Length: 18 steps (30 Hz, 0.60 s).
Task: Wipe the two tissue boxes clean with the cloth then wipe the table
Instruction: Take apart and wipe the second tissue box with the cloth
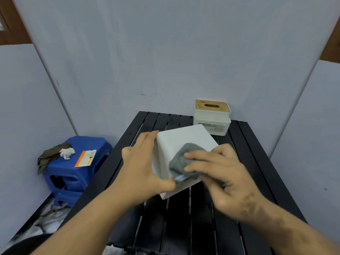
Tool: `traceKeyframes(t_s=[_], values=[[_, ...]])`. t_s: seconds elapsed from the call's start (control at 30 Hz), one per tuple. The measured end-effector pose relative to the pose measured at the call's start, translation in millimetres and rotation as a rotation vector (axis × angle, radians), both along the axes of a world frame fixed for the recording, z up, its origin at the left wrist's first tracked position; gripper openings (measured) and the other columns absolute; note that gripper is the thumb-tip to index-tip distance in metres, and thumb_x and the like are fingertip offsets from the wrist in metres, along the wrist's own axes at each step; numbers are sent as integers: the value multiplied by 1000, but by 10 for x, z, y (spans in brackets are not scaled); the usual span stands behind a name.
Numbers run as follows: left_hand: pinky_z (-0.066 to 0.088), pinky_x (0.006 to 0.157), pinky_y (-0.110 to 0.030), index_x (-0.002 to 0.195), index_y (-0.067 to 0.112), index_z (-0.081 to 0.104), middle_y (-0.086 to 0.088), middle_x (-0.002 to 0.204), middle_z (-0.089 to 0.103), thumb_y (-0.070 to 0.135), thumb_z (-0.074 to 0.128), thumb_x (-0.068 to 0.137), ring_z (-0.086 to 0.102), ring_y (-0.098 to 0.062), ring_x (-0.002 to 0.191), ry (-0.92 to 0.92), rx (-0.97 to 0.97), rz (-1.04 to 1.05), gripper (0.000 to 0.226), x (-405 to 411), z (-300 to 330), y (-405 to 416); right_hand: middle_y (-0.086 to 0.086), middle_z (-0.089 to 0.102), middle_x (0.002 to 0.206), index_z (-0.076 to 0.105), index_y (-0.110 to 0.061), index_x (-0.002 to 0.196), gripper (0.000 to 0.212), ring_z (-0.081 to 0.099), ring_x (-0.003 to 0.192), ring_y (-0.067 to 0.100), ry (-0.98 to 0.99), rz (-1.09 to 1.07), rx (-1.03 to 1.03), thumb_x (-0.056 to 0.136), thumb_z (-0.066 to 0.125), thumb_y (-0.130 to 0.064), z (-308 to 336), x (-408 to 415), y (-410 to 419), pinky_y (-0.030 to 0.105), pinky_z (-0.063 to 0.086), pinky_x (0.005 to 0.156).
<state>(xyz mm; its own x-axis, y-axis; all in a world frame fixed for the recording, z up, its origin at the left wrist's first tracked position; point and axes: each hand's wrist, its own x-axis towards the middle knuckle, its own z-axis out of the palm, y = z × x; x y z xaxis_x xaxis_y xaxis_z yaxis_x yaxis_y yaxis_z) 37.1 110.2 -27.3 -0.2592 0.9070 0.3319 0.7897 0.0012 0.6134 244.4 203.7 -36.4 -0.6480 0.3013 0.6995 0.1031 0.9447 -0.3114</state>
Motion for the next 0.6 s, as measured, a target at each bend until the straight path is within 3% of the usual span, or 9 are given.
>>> traceKeyframes(t_s=[0.1,0.17,0.23,0.3,0.37,0.43,0.5,0.53,0.6], values=[[38,95,-36,139,46,26,29,126,32,72,67,47,31,-9,108,4,-25,36,104,5,17,-9,-23,63,125,71,-33,108,54,50,101,17,92,-233,-146,79,70,13,-66,203,399,17,42,93],[40,97,-38,140,45,25,29,126,32,72,66,47,31,-10,110,4,-27,39,105,26,36,-12,-26,61,123,68,-34,107,59,49,101,14,110,-340,-171,77,71,16,-72,214,416,7,38,94],[40,96,-39,140,42,29,28,125,34,72,65,48,29,3,109,-1,-2,28,104,42,48,-10,-25,61,123,71,-32,106,49,47,100,12,86,-276,-102,78,68,8,-38,80,189,9,38,92],[40,93,-37,138,40,33,28,122,35,73,66,47,24,18,111,6,27,14,102,41,40,-6,-21,63,127,75,-27,105,43,48,97,18,31,-95,5,76,68,5,16,-51,-92,21,42,87],[39,89,-34,136,42,33,28,121,35,74,68,46,23,20,109,15,14,3,102,41,26,-5,-17,63,129,76,-23,105,45,50,95,21,-59,36,97,74,70,9,51,-74,-151,30,42,83],[38,89,-33,137,42,31,26,122,34,73,69,47,26,10,107,54,-4,12,102,43,10,-6,-16,65,128,75,-24,105,43,50,96,20,-48,11,45,77,70,7,7,13,45,30,43,85],[35,89,-32,138,41,27,26,125,32,71,70,50,28,-8,106,89,-19,23,102,59,3,-5,-17,66,124,72,-32,107,47,50,100,16,48,-156,-112,81,69,7,-48,164,317,22,44,90],[34,90,-32,139,42,25,27,126,31,69,72,52,28,-12,107,104,-25,24,103,63,1,-4,-18,66,121,69,-36,106,52,49,102,11,86,-259,-187,82,70,9,-54,223,419,19,43,94],[36,91,-32,138,43,23,28,126,28,65,77,54,25,-13,107,127,-27,12,102,56,-10,-4,-15,67,116,65,-44,104,56,48,103,3,125,-426,-322,82,71,8,-42,252,482,24,45,101]])
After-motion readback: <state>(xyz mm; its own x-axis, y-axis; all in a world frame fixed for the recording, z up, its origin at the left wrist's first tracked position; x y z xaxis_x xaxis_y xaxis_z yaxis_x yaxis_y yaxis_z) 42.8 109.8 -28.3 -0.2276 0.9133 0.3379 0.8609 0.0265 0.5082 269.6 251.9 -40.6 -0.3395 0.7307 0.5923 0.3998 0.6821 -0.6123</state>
